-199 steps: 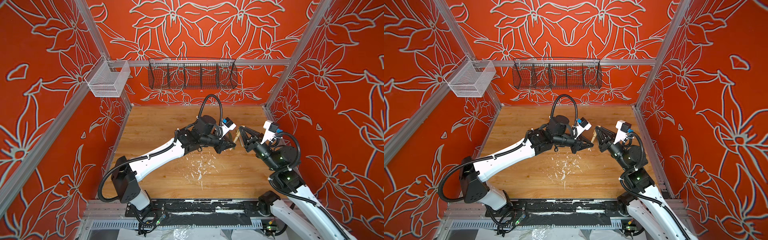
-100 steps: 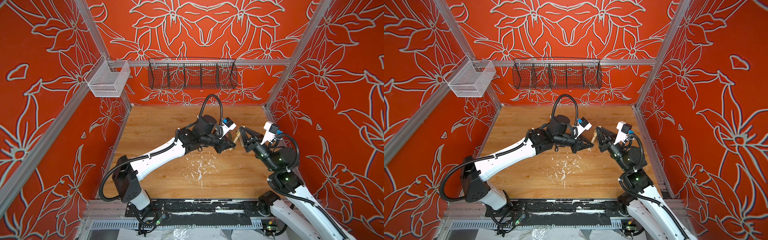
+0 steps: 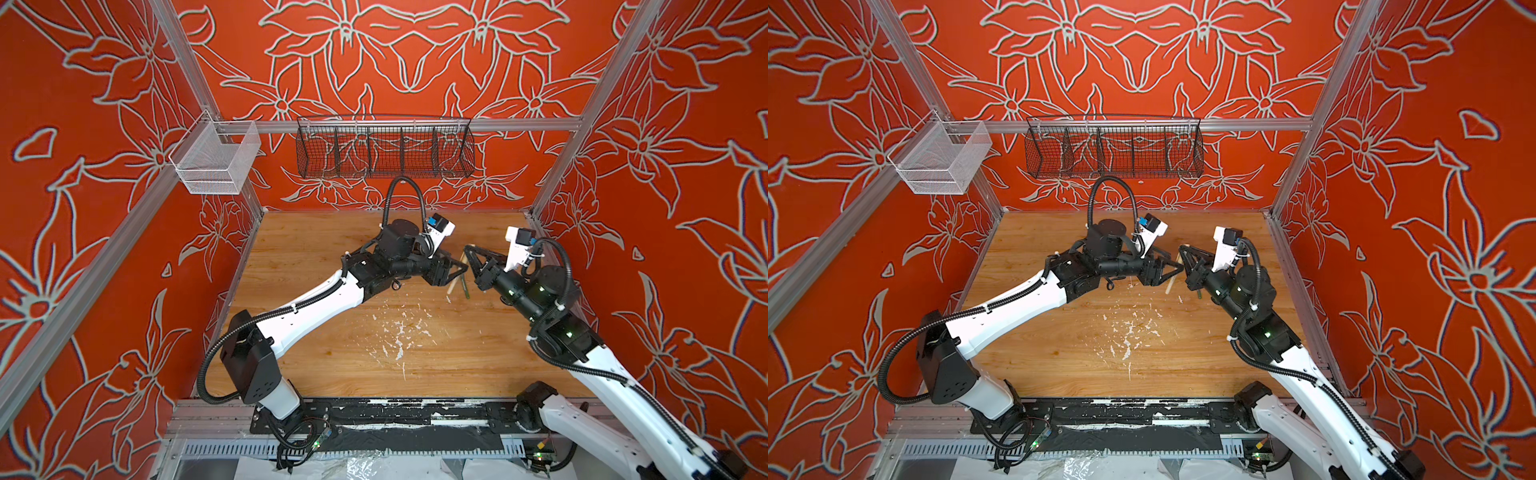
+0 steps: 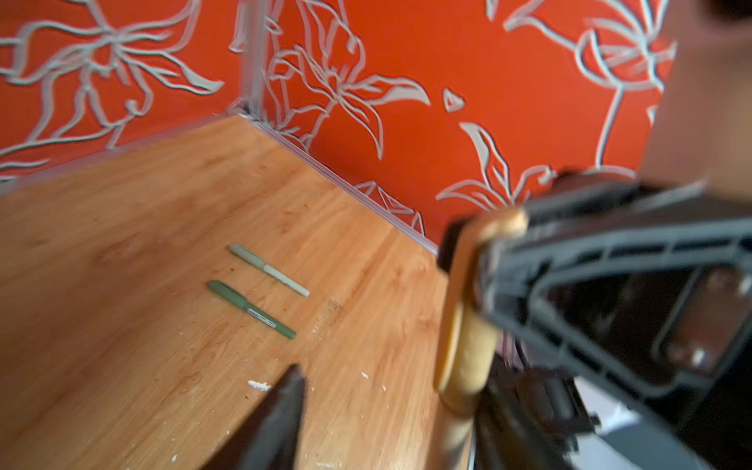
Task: Insert pens into pen caps
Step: Put on the pen cap to the pen, then place the pen at the center of the table.
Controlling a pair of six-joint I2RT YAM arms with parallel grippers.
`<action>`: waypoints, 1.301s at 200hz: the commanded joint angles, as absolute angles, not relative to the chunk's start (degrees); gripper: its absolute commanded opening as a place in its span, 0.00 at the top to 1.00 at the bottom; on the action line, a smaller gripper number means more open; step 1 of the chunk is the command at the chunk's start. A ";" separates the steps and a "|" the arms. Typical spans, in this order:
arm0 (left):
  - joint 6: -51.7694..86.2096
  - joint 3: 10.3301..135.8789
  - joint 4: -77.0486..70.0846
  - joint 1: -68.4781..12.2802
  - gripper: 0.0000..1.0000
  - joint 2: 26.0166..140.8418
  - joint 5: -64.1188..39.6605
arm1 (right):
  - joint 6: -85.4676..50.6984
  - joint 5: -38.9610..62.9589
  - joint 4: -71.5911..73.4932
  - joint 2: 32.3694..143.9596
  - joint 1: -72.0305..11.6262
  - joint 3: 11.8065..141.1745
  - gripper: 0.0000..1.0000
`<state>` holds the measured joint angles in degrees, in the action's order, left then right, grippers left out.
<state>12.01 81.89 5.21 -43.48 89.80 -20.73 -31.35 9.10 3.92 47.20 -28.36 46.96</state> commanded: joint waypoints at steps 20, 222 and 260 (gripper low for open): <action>11.50 80.94 4.50 -43.24 0.00 86.00 -14.89 | -29.76 9.08 -1.50 49.11 -28.46 51.76 1.00; 25.56 39.69 25.26 -33.24 0.03 40.69 29.85 | -20.17 -2.13 -26.60 92.35 -27.84 71.12 1.00; 24.59 39.42 24.96 -33.05 0.03 41.12 27.91 | -20.61 0.35 -25.08 101.10 -27.82 74.10 1.00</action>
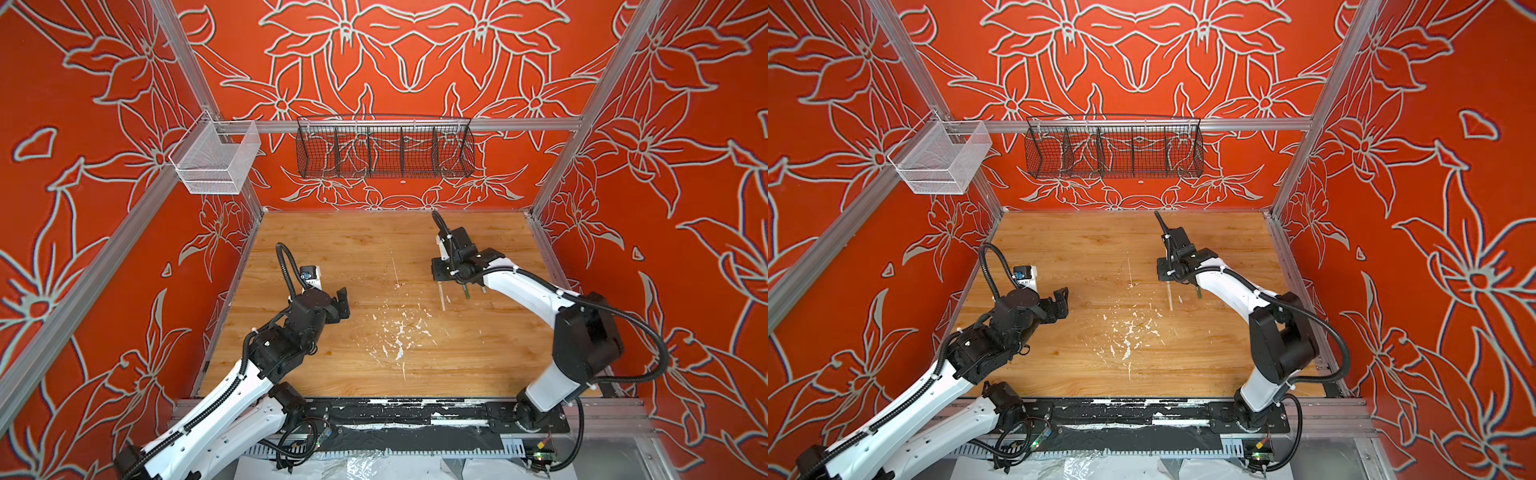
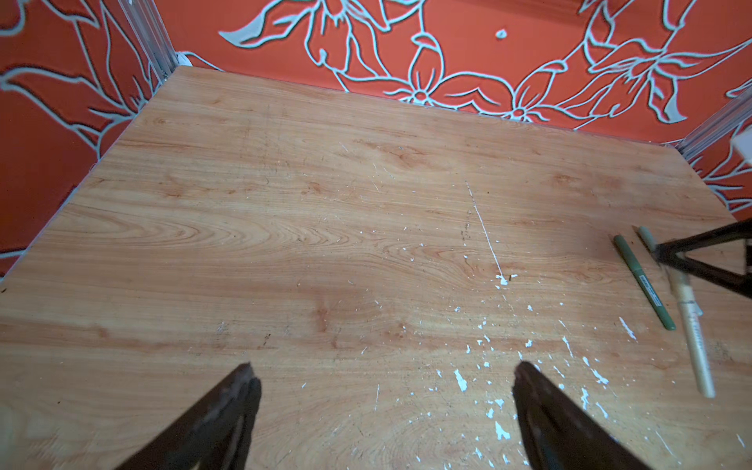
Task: Insert pens into pen caps
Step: Place the pen at the center of the table.
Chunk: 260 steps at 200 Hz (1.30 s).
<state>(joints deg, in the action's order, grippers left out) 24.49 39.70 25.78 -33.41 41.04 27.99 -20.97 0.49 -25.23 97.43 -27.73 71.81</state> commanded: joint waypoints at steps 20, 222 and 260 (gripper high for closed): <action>24.52 39.22 24.96 -32.96 0.03 41.40 27.12 | -20.79 0.30 -23.68 103.86 -27.75 74.96 1.00; 21.77 40.93 24.92 -30.60 0.03 43.59 26.82 | -19.19 0.41 -21.77 109.92 -24.61 78.02 0.55; 18.65 39.31 16.90 -26.24 0.03 46.96 31.47 | -16.09 -6.40 -20.86 99.03 -24.20 73.93 0.39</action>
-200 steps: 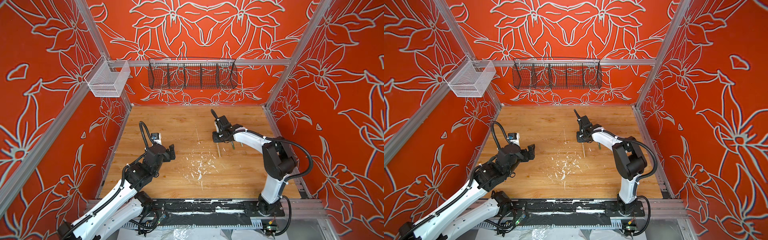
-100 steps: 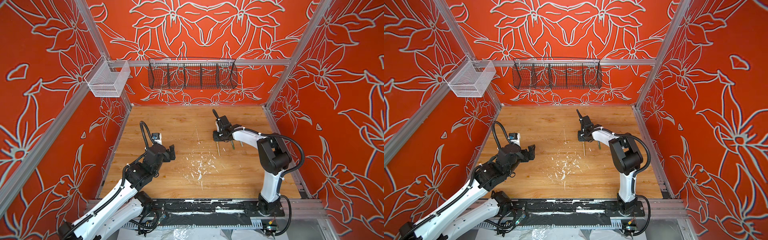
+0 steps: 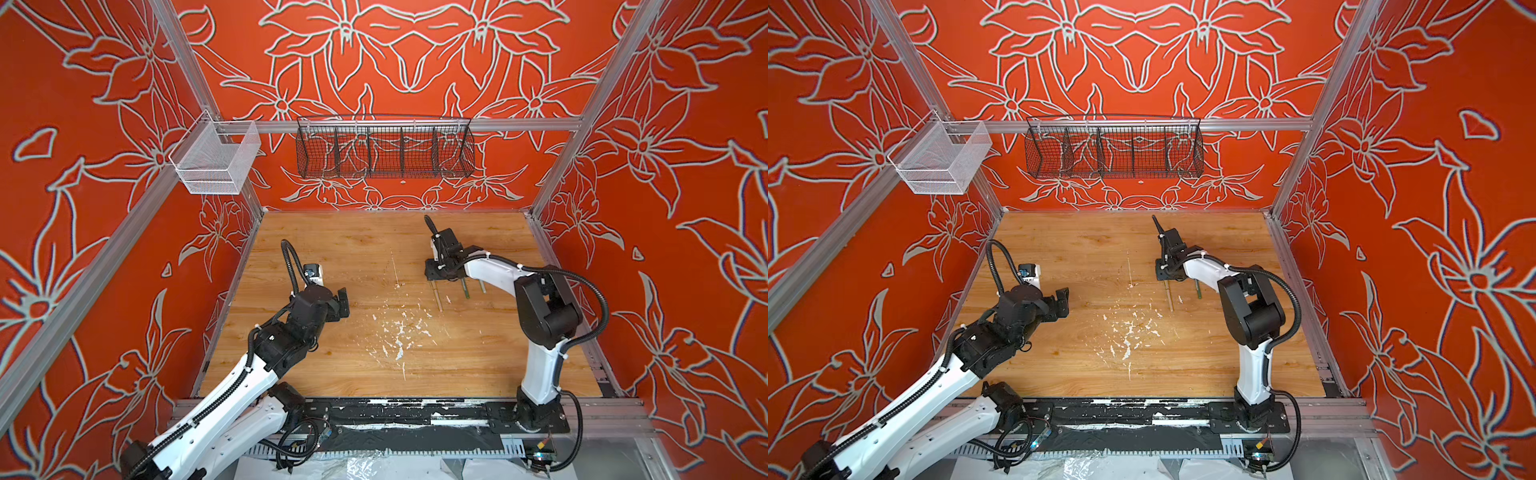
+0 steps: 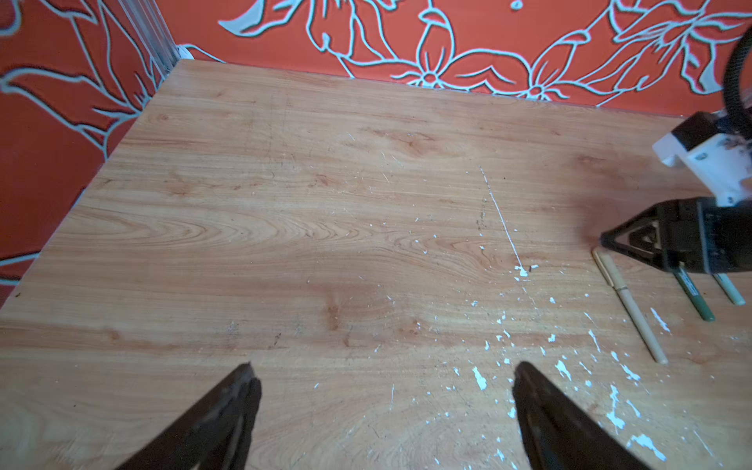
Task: Insert pens into pen caps
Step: Place the pen at the center of the table, then reset both arms
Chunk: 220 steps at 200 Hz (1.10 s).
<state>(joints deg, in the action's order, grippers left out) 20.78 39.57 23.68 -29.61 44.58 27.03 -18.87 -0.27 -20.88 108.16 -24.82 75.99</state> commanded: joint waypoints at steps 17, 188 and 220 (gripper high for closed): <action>18.38 39.79 13.91 -21.11 0.03 51.63 32.86 | -13.54 -12.16 -19.41 93.08 -22.56 69.34 0.37; 1.63 22.84 -29.03 -1.60 0.03 77.26 10.49 | 1.36 -17.08 56.80 79.97 -6.90 12.05 0.32; 2.37 22.75 -29.48 0.08 0.03 77.22 7.95 | 3.54 -11.49 52.34 80.63 -6.69 14.85 0.03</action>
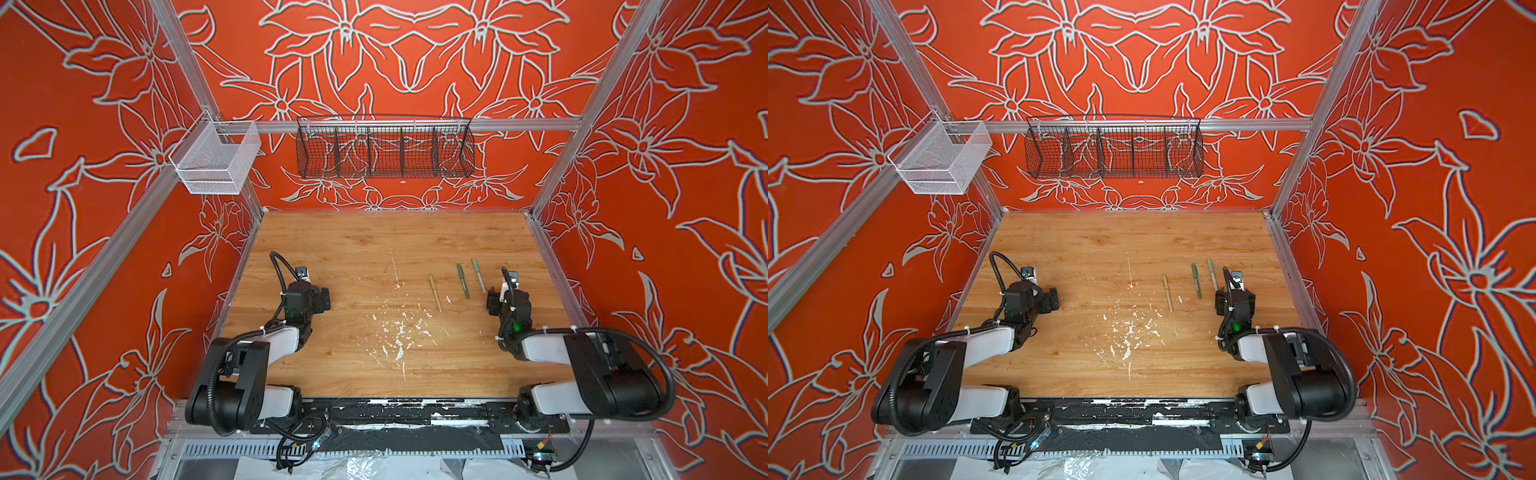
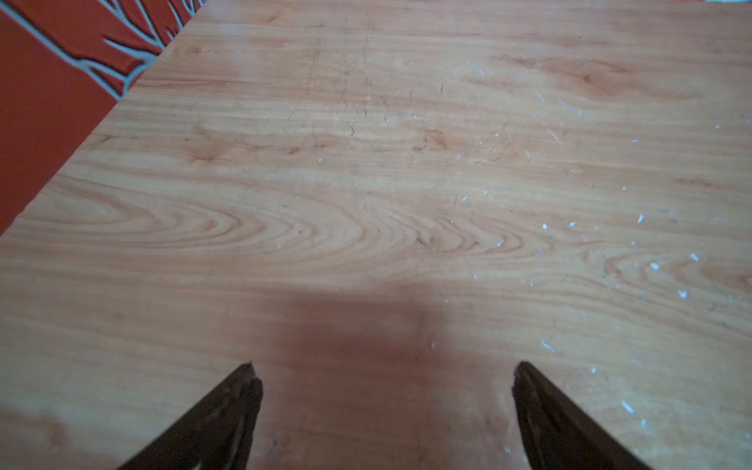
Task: Insert pens into pen caps
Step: Reset both arms
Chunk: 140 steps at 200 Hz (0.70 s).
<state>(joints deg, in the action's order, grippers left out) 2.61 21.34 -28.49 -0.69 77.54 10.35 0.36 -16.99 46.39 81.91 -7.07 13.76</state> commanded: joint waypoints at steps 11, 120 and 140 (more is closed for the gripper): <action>2.37 22.60 -29.79 0.10 0.03 77.26 7.92 | 3.32 -10.63 53.34 82.03 -6.56 15.35 0.03; 2.37 22.68 -29.57 0.11 0.03 77.16 7.91 | 2.56 -8.88 47.68 80.88 -5.29 17.38 0.03; 2.37 22.68 -29.59 0.10 0.03 77.14 7.91 | 2.46 -8.85 47.45 80.86 -5.09 17.49 0.03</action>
<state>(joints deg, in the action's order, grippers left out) 2.61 22.20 -28.80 -0.05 77.52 8.62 1.50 -9.76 48.18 81.52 -5.61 16.16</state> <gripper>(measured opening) 0.968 0.974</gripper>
